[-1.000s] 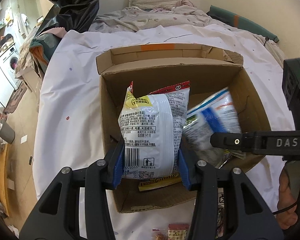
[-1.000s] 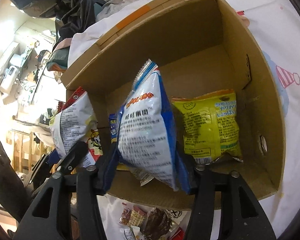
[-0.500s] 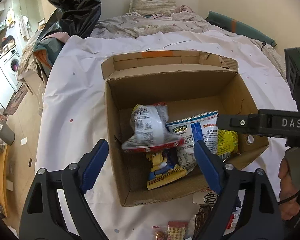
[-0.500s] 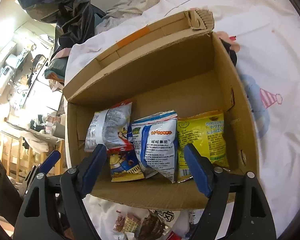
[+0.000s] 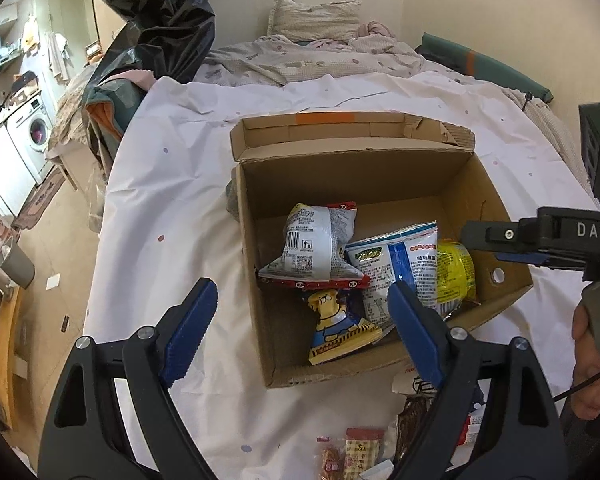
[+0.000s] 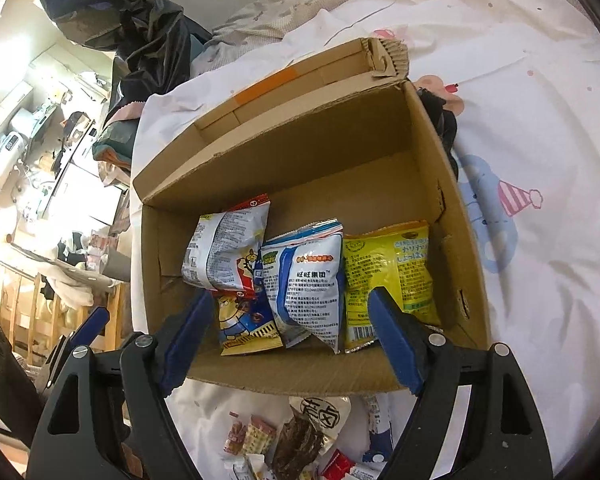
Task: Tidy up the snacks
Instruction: 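Move both tools back over the remaining wrapped bars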
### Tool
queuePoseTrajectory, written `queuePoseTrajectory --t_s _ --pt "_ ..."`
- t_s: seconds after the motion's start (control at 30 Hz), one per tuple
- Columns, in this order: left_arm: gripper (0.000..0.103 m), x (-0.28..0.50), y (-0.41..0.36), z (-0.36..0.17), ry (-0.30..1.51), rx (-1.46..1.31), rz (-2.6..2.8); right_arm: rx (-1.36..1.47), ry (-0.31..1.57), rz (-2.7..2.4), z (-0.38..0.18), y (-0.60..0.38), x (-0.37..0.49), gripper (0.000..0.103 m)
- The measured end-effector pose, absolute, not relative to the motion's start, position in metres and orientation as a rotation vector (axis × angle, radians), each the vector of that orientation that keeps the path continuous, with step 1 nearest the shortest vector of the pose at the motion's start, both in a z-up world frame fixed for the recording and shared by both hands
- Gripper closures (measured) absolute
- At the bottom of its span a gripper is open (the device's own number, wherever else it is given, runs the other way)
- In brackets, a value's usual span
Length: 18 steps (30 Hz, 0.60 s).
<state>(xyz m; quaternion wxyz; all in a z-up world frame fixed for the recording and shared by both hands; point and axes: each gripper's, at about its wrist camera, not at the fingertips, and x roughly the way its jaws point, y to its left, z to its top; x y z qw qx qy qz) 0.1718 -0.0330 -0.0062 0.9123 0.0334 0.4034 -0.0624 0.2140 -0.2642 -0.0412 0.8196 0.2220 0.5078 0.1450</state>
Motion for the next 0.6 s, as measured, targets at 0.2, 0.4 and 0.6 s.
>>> queuePoseTrajectory --t_s 0.2,0.4,0.6 --pt "0.018 0.159 -0.030 -0.003 0.834 0.064 -0.129 0.458 1.090 0.305 -0.038 -0.272 0.197 0.021" --pt "0.018 0.144 -0.023 -0.002 0.844 0.035 -0.115 0.427 1.067 0.314 -0.028 -0.280 0.179 0.021" --pt "0.018 0.125 -0.017 -0.001 0.849 0.027 -0.099 0.442 1.070 0.308 -0.028 -0.292 0.159 0.021"
